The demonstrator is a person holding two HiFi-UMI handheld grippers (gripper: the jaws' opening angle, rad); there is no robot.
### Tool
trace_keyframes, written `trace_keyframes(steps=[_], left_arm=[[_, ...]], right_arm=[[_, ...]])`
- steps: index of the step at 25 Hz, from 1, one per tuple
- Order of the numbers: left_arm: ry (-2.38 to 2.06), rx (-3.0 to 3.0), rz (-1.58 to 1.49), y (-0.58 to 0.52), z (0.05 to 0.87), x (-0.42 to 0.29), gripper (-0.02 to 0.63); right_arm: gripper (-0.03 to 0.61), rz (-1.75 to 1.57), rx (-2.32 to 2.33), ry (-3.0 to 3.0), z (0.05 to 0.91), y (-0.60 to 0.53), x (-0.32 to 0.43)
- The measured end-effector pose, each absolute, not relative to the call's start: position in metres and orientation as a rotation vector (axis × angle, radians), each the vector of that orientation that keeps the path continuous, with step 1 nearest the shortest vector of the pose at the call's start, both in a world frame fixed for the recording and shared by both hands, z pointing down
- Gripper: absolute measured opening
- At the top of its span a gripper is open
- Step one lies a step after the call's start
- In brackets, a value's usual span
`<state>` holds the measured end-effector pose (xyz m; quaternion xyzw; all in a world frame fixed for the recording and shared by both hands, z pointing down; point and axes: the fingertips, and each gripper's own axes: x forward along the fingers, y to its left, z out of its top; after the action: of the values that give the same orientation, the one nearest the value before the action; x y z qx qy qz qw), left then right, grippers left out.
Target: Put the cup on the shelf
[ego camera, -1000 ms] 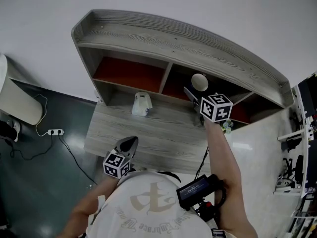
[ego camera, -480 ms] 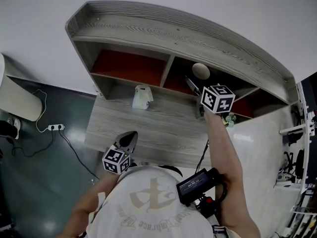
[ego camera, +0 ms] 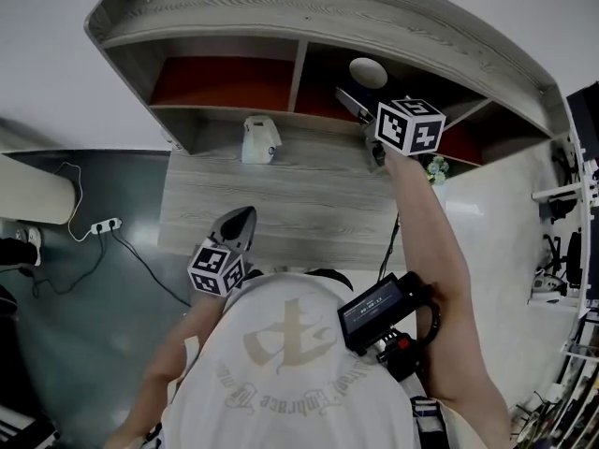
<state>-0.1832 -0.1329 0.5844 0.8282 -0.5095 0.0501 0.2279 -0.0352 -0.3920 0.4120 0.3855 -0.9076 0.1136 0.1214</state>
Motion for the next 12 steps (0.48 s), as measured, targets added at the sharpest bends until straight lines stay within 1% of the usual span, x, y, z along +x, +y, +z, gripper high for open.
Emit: trace_keyframes(steps=[5,7,11,12], left_arm=[[-1.389,2.292,0.149,-0.131,0.583,-0.180,0.002],[-1.382,2.299,0.151,-0.131,0.582,-0.178,0.002],[-1.372,2.312,0.151,-0.132,0.580,-0.175,0.002],[-1.370,2.315,0.152,-0.132,0.580,-0.174,0.002]], right_arm=[[0.440,0.344,1.129,-2.676,0.407,-0.385,-0.029],[0.422,0.357,1.132,-2.685,0.405,-0.383,-0.026],[0.417,0.337,1.133,-2.704,0.398,-0.376,-0.021],[0.402,0.331,1.136,-2.707,0.397,-0.374,-0.019]])
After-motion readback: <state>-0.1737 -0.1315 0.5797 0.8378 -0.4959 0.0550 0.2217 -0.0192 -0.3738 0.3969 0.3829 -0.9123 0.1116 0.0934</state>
